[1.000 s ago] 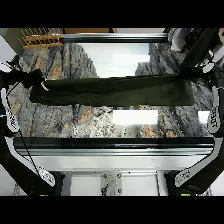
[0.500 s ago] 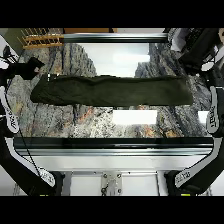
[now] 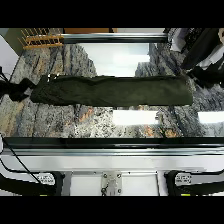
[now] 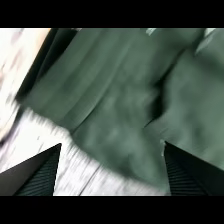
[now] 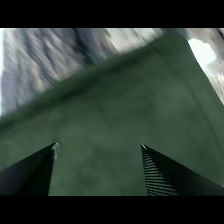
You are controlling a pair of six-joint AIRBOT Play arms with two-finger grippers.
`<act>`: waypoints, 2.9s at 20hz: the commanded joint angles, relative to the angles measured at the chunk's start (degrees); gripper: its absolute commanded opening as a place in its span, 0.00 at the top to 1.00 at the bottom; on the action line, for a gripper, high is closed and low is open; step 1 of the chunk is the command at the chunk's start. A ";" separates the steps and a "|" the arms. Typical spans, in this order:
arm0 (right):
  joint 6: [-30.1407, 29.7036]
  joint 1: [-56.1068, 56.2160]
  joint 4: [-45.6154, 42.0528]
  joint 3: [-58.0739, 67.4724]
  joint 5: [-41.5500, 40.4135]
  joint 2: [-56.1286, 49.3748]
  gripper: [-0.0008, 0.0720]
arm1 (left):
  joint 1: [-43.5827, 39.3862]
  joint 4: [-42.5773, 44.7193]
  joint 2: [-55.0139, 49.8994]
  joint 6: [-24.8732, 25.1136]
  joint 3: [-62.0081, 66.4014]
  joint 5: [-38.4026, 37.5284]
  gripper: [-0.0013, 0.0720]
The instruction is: Fold the clothes and pants, and hang the long-sleeved shirts on hangers.
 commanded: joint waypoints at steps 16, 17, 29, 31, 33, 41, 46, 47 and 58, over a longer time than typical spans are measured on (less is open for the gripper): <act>6.12 9.92 13.40 -21.46 -17.84 -6.08 0.00 | -3.78 -10.01 -6.62 -0.76 -7.85 10.32 0.04; 6.12 10.56 14.27 -21.44 -19.76 -6.43 0.00 | -3.78 -10.01 -6.62 -0.79 -7.87 10.25 0.26; 5.31 11.19 -3.08 -23.71 -8.44 6.16 0.96 | 2.51 -1.49 5.84 3.80 -12.37 3.91 0.95; 6.08 12.15 -8.09 -28.13 -3.50 11.37 0.96 | 4.59 2.27 11.67 4.35 -18.78 3.87 0.95; 6.86 13.09 -12.00 -34.51 0.68 17.40 0.96 | 7.39 2.23 17.07 7.91 -25.81 2.89 0.95; 7.63 13.29 -11.85 -51.78 9.94 38.05 0.87 | 16.94 2.14 30.93 14.21 -42.86 2.25 0.95; 2.99 8.92 -11.39 -44.57 19.32 39.06 0.07 | 17.03 -0.59 34.93 13.44 -39.47 -2.10 0.16; 1.36 6.01 -11.39 -41.35 21.86 39.06 0.07 | 17.00 -2.69 36.30 13.51 -38.07 -2.86 0.16; -18.82 -26.01 -5.79 -25.55 22.38 13.44 0.07 | -22.45 -19.91 43.15 13.64 -35.39 2.34 0.95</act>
